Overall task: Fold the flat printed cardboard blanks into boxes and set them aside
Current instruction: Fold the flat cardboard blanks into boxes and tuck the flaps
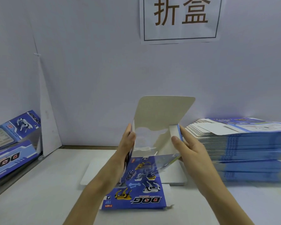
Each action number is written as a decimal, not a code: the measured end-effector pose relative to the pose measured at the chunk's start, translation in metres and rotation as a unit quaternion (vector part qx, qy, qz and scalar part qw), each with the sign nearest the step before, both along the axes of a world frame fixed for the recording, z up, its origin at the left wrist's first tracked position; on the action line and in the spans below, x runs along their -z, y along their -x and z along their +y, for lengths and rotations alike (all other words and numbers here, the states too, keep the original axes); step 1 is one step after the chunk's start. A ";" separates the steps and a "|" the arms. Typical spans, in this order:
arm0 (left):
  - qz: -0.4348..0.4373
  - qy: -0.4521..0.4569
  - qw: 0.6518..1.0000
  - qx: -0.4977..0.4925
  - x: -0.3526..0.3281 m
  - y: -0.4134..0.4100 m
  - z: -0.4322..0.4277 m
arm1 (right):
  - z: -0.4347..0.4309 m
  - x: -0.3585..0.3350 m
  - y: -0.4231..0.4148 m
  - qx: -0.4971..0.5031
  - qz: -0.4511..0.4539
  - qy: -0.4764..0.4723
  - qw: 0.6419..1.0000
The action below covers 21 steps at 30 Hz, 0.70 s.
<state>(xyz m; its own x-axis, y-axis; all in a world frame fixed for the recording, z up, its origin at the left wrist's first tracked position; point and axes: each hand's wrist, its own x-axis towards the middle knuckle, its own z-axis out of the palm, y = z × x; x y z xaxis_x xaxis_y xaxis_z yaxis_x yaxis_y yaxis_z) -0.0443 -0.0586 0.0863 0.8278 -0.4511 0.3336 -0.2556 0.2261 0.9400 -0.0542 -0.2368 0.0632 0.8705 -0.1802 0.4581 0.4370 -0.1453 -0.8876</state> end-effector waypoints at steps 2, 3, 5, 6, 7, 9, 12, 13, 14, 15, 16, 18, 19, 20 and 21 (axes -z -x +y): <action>0.030 -0.036 0.998 -0.044 0.001 -0.018 -0.002 | 0.002 0.000 0.000 0.009 0.007 0.018 1.000; 0.015 -0.061 0.997 -0.054 -0.002 -0.019 -0.006 | 0.002 0.000 0.001 0.009 0.012 0.023 1.000; 0.014 -0.118 0.990 -0.082 0.002 -0.023 -0.004 | 0.002 0.000 0.001 0.011 0.017 0.035 0.999; 0.017 -0.096 0.992 -0.078 0.008 -0.030 -0.003 | 0.001 0.001 0.001 0.012 0.016 0.035 0.999; 0.034 -0.095 0.991 -0.083 0.011 -0.035 -0.004 | 0.001 0.001 0.000 0.011 0.013 0.032 0.999; 0.064 -0.112 0.989 -0.074 0.018 -0.036 -0.005 | -0.001 0.002 0.000 0.004 0.015 0.027 1.000; 0.006 -0.141 0.983 -0.119 0.036 -0.032 0.002 | 0.001 0.003 -0.001 -0.007 0.026 0.040 0.999; -0.006 -0.154 0.973 -0.171 0.036 -0.033 0.002 | 0.002 0.006 -0.001 0.006 0.028 0.059 0.998; -0.011 -0.172 0.960 -0.221 0.036 -0.034 0.000 | 0.005 0.008 -0.002 0.022 0.027 0.084 0.996; -0.014 -0.200 0.942 -0.271 0.034 -0.035 -0.003 | 0.007 0.010 -0.002 0.035 0.023 0.110 0.993; -0.017 -0.227 0.921 -0.315 0.033 -0.036 -0.003 | 0.009 0.011 -0.002 0.045 0.017 0.132 0.990; -0.058 -0.275 0.887 -0.367 0.032 -0.034 -0.001 | 0.011 0.012 -0.002 0.064 0.007 0.158 0.985; -0.081 -0.292 0.876 -0.376 0.031 -0.034 0.000 | 0.010 0.012 -0.002 0.071 0.003 0.152 0.986; -0.097 -0.313 0.864 -0.383 0.028 -0.032 0.000 | 0.009 0.013 -0.002 0.091 -0.006 0.155 0.984; -0.117 -0.343 0.846 -0.390 0.025 -0.031 -0.002 | 0.007 0.015 -0.003 0.127 -0.020 0.169 0.977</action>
<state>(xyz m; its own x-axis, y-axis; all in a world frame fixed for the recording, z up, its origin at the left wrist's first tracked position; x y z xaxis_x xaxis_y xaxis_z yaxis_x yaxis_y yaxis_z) -0.0137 -0.0603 0.0610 0.9103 0.0489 0.4110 -0.2726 -0.6766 0.6841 -0.0510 -0.2294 0.0477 0.7969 -0.2211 0.5622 0.3822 -0.5361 -0.7527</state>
